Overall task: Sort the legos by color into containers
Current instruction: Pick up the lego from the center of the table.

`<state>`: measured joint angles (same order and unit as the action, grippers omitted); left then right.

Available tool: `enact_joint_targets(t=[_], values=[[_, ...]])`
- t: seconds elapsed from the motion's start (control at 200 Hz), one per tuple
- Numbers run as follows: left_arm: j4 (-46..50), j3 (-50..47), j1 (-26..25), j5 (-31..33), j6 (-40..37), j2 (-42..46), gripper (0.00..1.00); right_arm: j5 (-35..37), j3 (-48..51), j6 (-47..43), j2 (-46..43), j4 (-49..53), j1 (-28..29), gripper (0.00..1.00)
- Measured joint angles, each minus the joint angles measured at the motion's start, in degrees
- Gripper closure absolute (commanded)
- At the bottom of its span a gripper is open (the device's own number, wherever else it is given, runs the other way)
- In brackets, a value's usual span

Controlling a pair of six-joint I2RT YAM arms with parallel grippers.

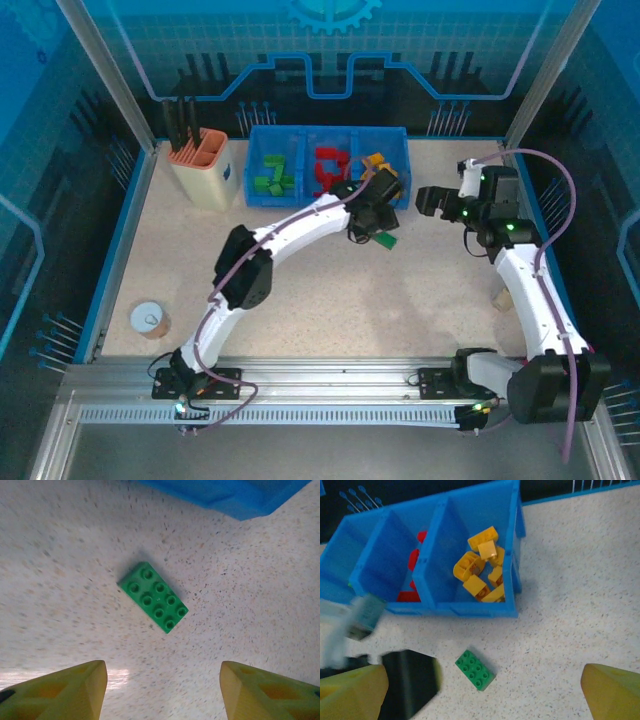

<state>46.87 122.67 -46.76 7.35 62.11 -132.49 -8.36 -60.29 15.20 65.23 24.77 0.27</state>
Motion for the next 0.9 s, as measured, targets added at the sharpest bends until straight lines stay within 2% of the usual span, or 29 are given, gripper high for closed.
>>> enact_joint_targets(t=[0.11,0.225,0.605,0.901], values=[[1.03,5.53,-1.11,0.85,4.83,-6.19,0.36,2.95,-0.90,-0.22,-1.66,0.02,1.77,0.00],[1.44,6.67,-1.36,2.32,8.04,-9.09,0.34,4.42,-0.90,-0.42,-3.26,0.04,4.35,0.00],[1.84,7.23,0.20,4.87,13.75,-10.95,0.33,6.88,-0.44,-1.31,-4.90,-0.02,12.07,0.00],[-0.79,8.04,0.52,4.61,14.51,-13.46,0.33,9.53,0.37,-1.99,-4.90,0.00,13.62,0.00]])
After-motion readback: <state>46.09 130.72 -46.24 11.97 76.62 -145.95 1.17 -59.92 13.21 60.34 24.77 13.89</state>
